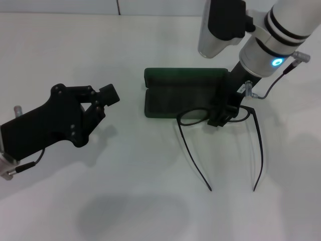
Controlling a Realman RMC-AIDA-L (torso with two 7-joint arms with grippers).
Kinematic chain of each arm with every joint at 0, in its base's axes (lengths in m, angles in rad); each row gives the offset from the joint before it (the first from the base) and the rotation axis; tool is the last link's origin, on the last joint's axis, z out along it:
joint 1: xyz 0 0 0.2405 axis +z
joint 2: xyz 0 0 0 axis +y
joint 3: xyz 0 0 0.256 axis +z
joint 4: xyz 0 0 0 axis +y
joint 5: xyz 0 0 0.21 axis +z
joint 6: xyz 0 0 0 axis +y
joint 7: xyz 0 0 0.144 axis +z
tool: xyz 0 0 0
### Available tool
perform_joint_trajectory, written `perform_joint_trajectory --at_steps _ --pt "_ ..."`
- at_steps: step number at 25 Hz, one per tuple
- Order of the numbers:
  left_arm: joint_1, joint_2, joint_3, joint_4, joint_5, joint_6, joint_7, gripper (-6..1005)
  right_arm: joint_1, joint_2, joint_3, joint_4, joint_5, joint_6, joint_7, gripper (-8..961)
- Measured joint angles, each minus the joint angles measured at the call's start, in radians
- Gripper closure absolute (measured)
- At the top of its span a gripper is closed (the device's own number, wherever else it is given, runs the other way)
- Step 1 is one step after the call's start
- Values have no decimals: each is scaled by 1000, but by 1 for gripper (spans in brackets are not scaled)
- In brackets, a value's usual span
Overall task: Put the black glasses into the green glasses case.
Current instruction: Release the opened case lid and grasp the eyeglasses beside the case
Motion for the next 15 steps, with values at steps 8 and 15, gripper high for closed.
perform_joint_trajectory --at_steps 8,15 --pt "-1 -7 -1 -17 0 0 13 969 -6 0 -28 21 33 24 -1 412" --pt "-5 -7 -7 -41 0 0 26 969 -31 0 -29 -1 50 25 -15 556"
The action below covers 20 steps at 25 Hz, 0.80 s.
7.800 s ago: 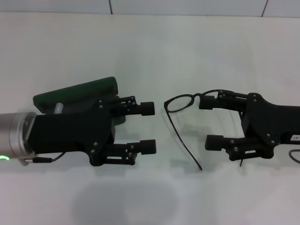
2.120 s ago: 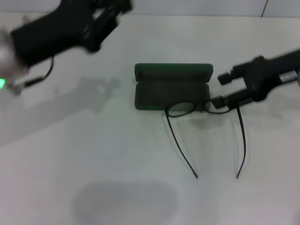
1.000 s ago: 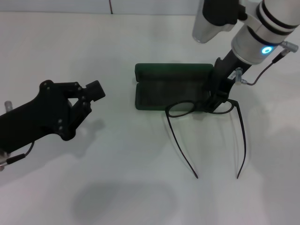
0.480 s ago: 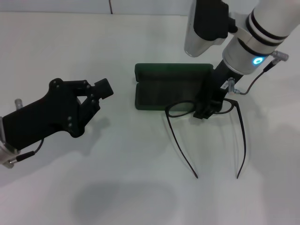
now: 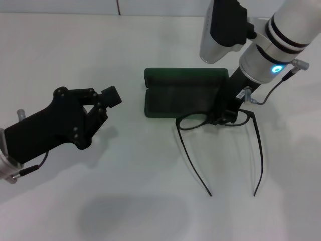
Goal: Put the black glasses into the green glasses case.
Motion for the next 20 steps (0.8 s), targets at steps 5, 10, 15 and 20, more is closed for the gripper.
perform_joint_trajectory --at_steps 5,10,15,20 --pt "0 -1 0 -2 0 -1 0 969 -40 0 -21 -55 2 -16 -21 764" --pt "2 -1 0 -4 -7 -3 0 969 -95 0 -19 -136 2 -51 -19 889" --pt "1 -2 0 -4 -12 9 0 968 -202 0 -11 -313 6 -92 -1 897" --pt "-11 -6 1 -5 -15 46 -3 968 -337 -3 100 -508 43 -156 0 897"
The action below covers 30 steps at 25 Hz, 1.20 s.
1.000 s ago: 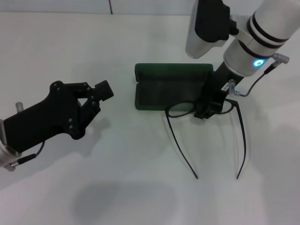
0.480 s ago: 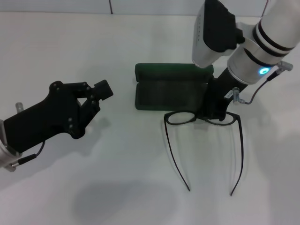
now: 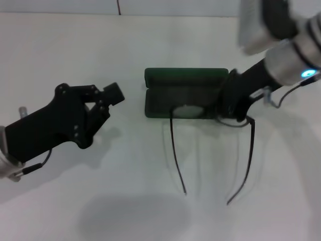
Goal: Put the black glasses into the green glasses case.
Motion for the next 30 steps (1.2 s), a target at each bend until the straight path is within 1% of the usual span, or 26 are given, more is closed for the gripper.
perform_joint_trajectory --at_steps 3,6,9,11,14,17,20,23,30 --pt "-27 -14 0 -16 0 25 4 969 -83 -5 75 -85 70 -16 -31 897" --pt "-62 -25 2 -30 -1 55 4 971 -158 -6 153 -108 190 -46 -116 897" --pt "-116 -28 5 -67 -1 102 0 972 -213 -7 200 -80 315 -55 -202 897" --pt "-159 -28 5 -103 -1 129 -4 974 -247 -8 211 -49 412 -61 -270 897" --pt "-204 -30 12 -136 4 144 -5 975 -283 -10 219 -3 530 -68 -350 896" --pt "-241 -32 45 -159 2 148 -6 976 -291 -10 230 52 599 -72 -403 896" --pt "-263 -36 79 -168 0 143 -6 976 -282 -10 246 107 651 -94 -443 896" --pt "-286 -38 88 -205 1 136 10 977 -269 -8 251 150 704 -117 -483 896" --pt "-287 -41 89 -229 -1 108 27 979 -213 -3 242 261 786 -189 -560 896"
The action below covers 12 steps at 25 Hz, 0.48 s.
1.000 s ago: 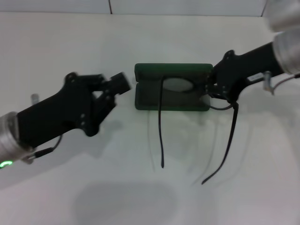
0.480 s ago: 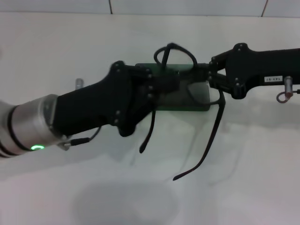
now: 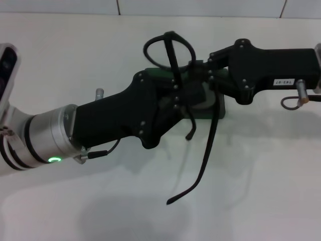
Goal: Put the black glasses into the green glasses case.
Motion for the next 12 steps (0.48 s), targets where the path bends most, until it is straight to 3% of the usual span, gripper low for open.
perform_joint_trajectory --at_steps 12 --pt "2 -1 -6 -14 -12 -25 2 980 21 2 -25 34 7 -22 -11 897"
